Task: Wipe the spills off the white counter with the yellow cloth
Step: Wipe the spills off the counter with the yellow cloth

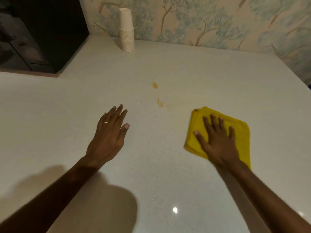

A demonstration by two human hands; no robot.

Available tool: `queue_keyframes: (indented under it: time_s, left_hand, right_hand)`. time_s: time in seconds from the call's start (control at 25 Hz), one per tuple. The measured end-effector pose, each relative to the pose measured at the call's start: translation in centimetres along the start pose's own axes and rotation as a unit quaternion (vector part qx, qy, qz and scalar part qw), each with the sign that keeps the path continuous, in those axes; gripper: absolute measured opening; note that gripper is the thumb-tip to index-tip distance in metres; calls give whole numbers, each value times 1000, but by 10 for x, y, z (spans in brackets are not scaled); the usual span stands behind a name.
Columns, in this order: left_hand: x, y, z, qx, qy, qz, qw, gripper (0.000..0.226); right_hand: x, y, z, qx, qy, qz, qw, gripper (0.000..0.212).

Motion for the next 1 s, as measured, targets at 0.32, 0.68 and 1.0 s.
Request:
queue_keyframes:
  time_s: [0.32,0.68,1.0]
  left_hand:
    - [4,-21,3,-83,-16,-104,991,58]
    - [7,-5,11,15,-87,17,996,62]
    - [8,2,11,29,-104,54,993,64]
  right_hand:
    - [33,3,258,34,-271,-20,962,78]
    - [291,-2,234,24,-143,19,989,84]
    - [305,-10,194,24,-88,20,996,86]
Point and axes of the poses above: each hand's wrist, its own x-axis towards the middle knuckle, its own y-axis out of the palm, z = x × y, the point moved 8 cm from there along x, towards the middle knuckle, and after that the axes turned 9 degrees about -x, right-handed, at the moved point
